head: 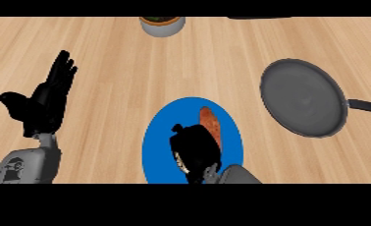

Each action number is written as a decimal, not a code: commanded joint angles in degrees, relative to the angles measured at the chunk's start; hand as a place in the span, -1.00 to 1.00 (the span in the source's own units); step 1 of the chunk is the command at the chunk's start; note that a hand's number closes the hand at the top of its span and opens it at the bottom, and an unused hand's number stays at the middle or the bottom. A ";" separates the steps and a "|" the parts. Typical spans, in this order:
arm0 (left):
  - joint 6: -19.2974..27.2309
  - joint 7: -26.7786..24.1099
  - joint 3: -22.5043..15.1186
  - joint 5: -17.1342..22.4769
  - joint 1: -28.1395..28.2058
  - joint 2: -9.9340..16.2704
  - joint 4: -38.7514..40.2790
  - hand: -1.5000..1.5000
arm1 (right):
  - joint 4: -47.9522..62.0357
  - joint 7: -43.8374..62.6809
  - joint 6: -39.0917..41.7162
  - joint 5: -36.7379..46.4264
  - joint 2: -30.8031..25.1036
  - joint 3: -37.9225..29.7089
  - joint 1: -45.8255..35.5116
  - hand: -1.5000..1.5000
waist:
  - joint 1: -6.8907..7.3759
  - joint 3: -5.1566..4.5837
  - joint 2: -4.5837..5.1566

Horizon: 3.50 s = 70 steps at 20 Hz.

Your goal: Pick the cupcake from the plate and place it in the pan

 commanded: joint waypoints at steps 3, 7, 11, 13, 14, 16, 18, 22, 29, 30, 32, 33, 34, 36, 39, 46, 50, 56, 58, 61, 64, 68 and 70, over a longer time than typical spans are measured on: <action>-0.15 -0.10 -0.15 0.14 1.57 -0.25 -1.37 0.00 | -19.60 11.82 -10.16 11.49 -2.71 5.44 9.28 1.00 | 0.00 -0.09 0.34; -1.22 0.16 1.10 1.16 -0.96 0.99 0.90 0.00 | -34.23 17.43 -11.28 18.32 -4.82 9.05 12.47 1.00 | -0.16 -0.12 0.68; 0.25 -0.31 -0.39 -0.10 -2.28 -0.99 1.55 0.00 | -44.24 22.61 -11.79 23.36 -5.09 10.81 16.13 1.00 | 0.66 -0.11 1.18; 0.49 -0.72 -0.99 -0.82 -2.41 -1.30 1.11 0.00 | -45.95 22.52 -11.34 25.72 -7.78 8.83 16.53 1.00 | 1.58 -0.10 1.38; -1.24 -0.93 -0.94 0.19 -0.38 -0.86 0.58 0.00 | -45.86 20.42 -13.44 24.24 -8.20 5.24 15.70 1.00 | 1.97 -0.09 1.45; -0.05 -0.36 -1.71 -0.84 -1.31 -1.53 -0.12 0.00 | -51.91 19.72 -10.20 19.99 -8.70 -0.83 14.87 1.00 | 2.03 -0.08 1.51; -0.10 2.20 -2.74 -1.13 -1.01 -1.41 -3.28 0.00 | -48.76 16.34 -17.25 15.57 -7.37 -7.39 14.84 1.00 | 2.65 0.01 1.65; -1.81 -3.27 -0.94 -0.12 -0.54 -0.83 1.33 0.00 | -51.73 12.67 -18.12 5.42 -8.14 -18.32 16.39 1.00 | 2.60 -0.04 1.84; 0.68 1.98 -1.43 -1.46 -4.28 -1.25 0.25 0.00 | -34.71 -4.82 -21.72 -9.93 -17.66 -43.79 14.64 1.00 | 2.44 0.08 2.05; -0.61 0.63 -2.40 -0.61 -0.28 -2.14 -2.99 0.00 | -29.56 -7.09 -24.06 -9.00 -16.48 -43.87 12.81 1.00 | 3.12 0.00 1.81; -0.09 0.86 -2.04 -1.13 -1.92 -1.76 -2.17 0.00 | -22.55 -13.51 -25.14 -11.72 -18.87 -47.78 10.96 1.00 | 3.08 0.00 1.84; -0.66 -2.07 -1.47 -1.32 -2.00 -1.46 1.48 0.00 | -18.09 -14.42 -24.66 -10.36 -21.49 -49.62 7.31 1.00 | 3.36 -0.02 2.13; -2.31 -0.53 0.05 0.46 -2.53 0.42 0.44 0.00 | -15.44 -16.53 -27.13 -7.33 -22.51 -50.00 8.77 1.00 | 3.46 0.00 2.09; -2.29 -0.84 -0.32 0.49 -4.57 -0.45 3.09 0.00 | -6.58 -19.30 -29.66 -5.70 -23.20 -50.85 4.11 1.00 | 3.58 -0.03 2.20; -3.79 -1.06 -0.12 0.84 -0.63 0.78 -0.81 0.00 | 4.14 -26.88 -31.80 -8.63 -25.26 -54.44 0.47 1.00 | 3.59 -0.04 1.85; -1.23 1.80 -2.06 -0.72 -3.48 -1.63 -1.66 0.00 | 35.42 -42.68 -41.80 -9.13 -24.95 -58.21 -10.05 1.00 | 4.29 0.03 2.11; -0.59 1.17 -3.10 -1.30 -4.78 -3.17 0.27 0.00 | 46.22 -43.51 -35.03 -14.27 -26.70 -61.91 -16.53 -1.00 | 5.10 0.10 2.56; 0.87 1.85 -3.06 -2.37 -7.27 -3.69 2.33 0.00 | 56.15 -49.73 -24.91 -18.50 -24.69 -62.65 -18.64 -1.00 | 4.58 0.11 2.61; 0.20 1.53 -1.57 -1.85 -8.19 -2.32 3.71 0.00 | 60.51 -55.11 -24.61 -18.77 -27.55 -63.92 -19.12 -1.00 | 4.22 0.07 2.47; -1.85 -0.14 -0.90 -0.44 -2.72 -1.33 0.28 0.00 | 59.07 -58.26 -26.88 -21.22 -26.23 -65.85 -20.14 -1.00 | 3.85 0.00 1.99; 1.11 1.10 -1.96 -2.52 -2.62 -2.79 -1.11 0.00 | 57.24 -64.78 -27.13 -26.26 -25.47 -70.06 -17.00 -1.00 | 3.22 0.02 1.76; -1.91 -4.95 0.45 -0.67 1.22 -1.07 2.27 0.00 | 54.67 -65.35 -19.77 -32.95 -26.71 -74.38 -14.85 -1.00 | 2.11 -0.13 1.37; 0.06 -2.67 -0.64 -2.37 -2.18 -1.90 2.72 0.00 | 55.37 -66.28 -12.69 -35.50 -30.98 -76.05 -12.68 -1.00 | 1.86 -0.09 1.47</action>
